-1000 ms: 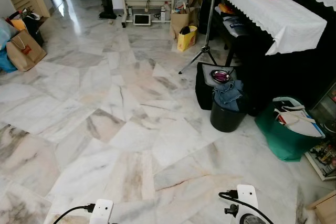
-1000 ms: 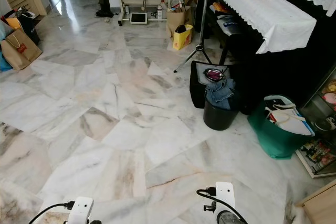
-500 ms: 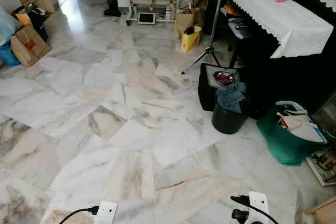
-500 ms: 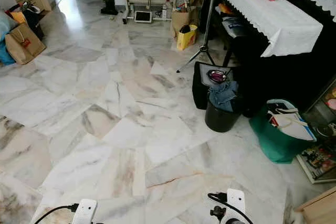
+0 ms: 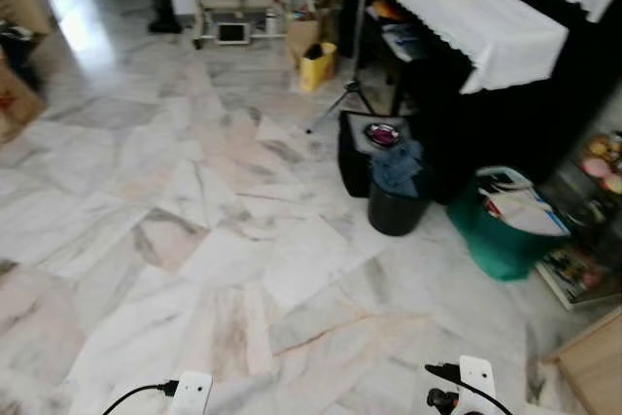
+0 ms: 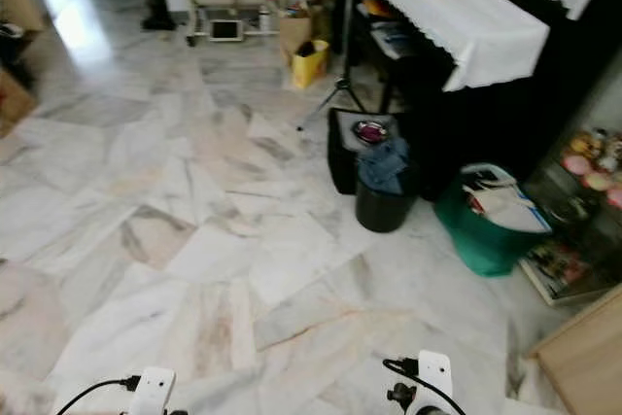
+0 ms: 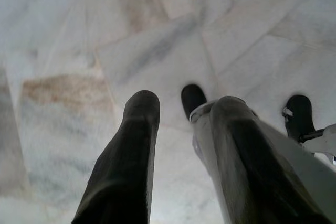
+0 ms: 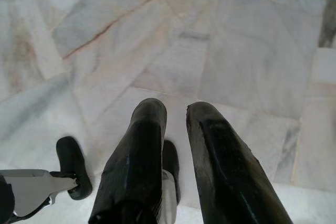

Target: Hang keys on a hook

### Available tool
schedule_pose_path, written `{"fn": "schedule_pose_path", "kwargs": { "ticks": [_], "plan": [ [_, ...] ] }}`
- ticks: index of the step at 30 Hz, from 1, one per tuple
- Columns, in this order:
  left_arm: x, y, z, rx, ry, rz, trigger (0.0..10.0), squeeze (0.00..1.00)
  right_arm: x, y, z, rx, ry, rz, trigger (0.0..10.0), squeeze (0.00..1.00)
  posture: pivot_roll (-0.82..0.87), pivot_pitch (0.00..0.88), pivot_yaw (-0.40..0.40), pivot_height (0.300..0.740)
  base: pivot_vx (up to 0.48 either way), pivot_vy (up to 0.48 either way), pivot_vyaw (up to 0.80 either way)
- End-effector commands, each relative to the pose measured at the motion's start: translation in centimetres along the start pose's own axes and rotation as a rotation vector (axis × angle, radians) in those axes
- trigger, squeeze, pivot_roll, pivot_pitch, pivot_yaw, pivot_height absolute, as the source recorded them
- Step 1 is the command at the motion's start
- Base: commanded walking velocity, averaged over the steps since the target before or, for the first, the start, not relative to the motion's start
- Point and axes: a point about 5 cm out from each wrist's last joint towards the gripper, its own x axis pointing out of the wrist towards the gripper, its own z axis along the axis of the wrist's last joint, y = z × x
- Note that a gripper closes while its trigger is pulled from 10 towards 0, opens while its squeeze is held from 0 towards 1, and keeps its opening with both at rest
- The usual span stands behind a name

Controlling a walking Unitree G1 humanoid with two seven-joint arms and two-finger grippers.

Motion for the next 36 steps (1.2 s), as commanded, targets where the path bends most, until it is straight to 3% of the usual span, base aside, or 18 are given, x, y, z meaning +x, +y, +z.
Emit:
{"fn": "schedule_pose_path", "kwargs": {
  "ticks": [1,8,16,32,36],
  "plan": [
    [-0.02,-0.34,-0.24,0.037,0.01,-0.024,10.0,0.0,-0.1,-0.38,-0.06,-0.001,-0.001,-0.012,10.0,0.0,0.01,0.0,-0.049,0.74,0.0,0.0,-0.8],
    [0.07,-0.73,0.17,0.084,-0.01,-0.024,10.0,0.0,-0.15,-0.68,0.01,-0.011,-0.003,-0.022,10.0,0.0,0.01,0.0,-0.056,0.74,0.0,-0.202,-0.8],
    [-0.01,-0.75,-0.28,0.027,-0.002,-0.015,10.0,0.0,-0.15,-0.67,-0.08,-0.023,0.003,-0.024,10.0,0.0,0.0,0.0,-0.057,0.74,0.0,-0.059,-0.8],
    [-0.02,-0.6,-0.19,0.034,-0.012,-0.01,10.0,0.0,-0.2,-0.84,-0.24,-0.027,0.011,-0.034,10.0,0.0,0.0,0.0,-0.057,0.74,0.0,0.0,-0.8],
    [0.01,-0.59,-0.09,0.003,-0.011,-0.001,10.0,0.0,-0.18,-0.8,-0.21,-0.034,0.013,-0.032,10.0,0.0,0.0,0.0,-0.061,0.74,0.0,0.196,-0.8]
  ]
}}
